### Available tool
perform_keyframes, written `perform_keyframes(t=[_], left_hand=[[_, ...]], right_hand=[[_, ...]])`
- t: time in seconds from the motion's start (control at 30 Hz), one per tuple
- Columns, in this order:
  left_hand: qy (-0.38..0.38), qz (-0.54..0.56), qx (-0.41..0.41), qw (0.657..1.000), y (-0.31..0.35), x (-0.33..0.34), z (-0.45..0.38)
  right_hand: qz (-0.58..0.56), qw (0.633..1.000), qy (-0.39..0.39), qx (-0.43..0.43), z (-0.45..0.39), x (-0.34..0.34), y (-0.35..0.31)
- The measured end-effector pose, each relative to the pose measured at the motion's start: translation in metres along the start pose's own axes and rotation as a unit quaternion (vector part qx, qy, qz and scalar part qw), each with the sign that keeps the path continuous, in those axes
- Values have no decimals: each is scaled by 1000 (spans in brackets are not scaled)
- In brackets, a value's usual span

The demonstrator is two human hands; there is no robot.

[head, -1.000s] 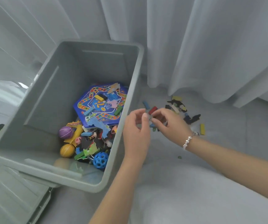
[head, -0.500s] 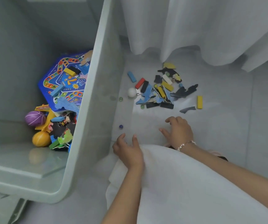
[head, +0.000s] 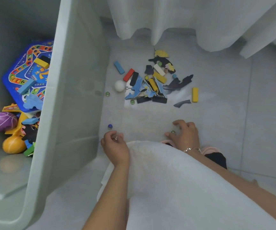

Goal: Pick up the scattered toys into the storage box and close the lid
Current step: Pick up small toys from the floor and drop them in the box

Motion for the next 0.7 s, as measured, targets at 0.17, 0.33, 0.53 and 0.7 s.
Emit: perform_keyframes(t=[0.17,0.33,0.53,0.7], left_hand=[[11,26,1,1000,6,0,-8],[-10,5,5,1000,5,2,-18],[-9,-20,21,1000,12,2,-24],[-18,-33,58,998,25,7,-26]], right_hand=[[-40,999,-2,13,0,2,8],[-51,999,11,5,-8,9,7],[-89,995,38,0,-10,9,6],[-132,989,67,11,-14,3,6]])
Point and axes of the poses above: each hand's wrist, its own z-axis away from the middle knuckle, its own x-axis out of the palm, y = z × x, the point moved 6 cm from there along -z, towards the middle knuckle, and after that the axes turned 14 degrees about -x, right-handed, at the moved point
